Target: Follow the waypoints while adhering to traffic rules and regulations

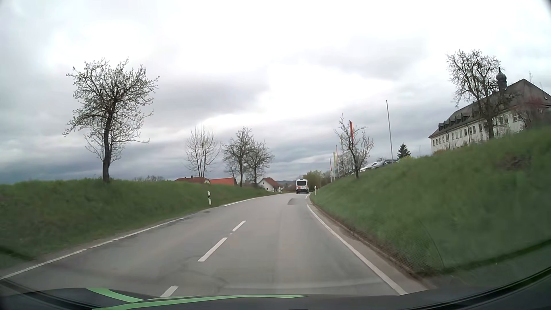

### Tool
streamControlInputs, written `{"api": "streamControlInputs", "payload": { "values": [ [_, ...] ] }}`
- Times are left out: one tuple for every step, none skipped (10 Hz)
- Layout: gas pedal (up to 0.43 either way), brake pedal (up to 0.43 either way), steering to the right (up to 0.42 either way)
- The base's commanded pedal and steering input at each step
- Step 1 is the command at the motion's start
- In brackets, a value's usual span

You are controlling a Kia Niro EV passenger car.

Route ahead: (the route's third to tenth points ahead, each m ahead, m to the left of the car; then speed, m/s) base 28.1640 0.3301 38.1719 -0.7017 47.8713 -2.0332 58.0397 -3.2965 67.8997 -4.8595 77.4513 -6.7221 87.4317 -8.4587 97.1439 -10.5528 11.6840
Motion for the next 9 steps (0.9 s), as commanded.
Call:
{"api": "streamControlInputs", "payload": {
  "values": [
    [0.087,0.000,0.007],
    [0.079,0.000,0.008],
    [0.079,0.000,0.009],
    [0.079,0.000,0.009],
    [0.067,0.000,0.009],
    [0.067,0.000,0.009],
    [0.067,0.000,0.009],
    [0.067,0.000,0.009],
    [0.067,0.000,0.009]
  ]
}}
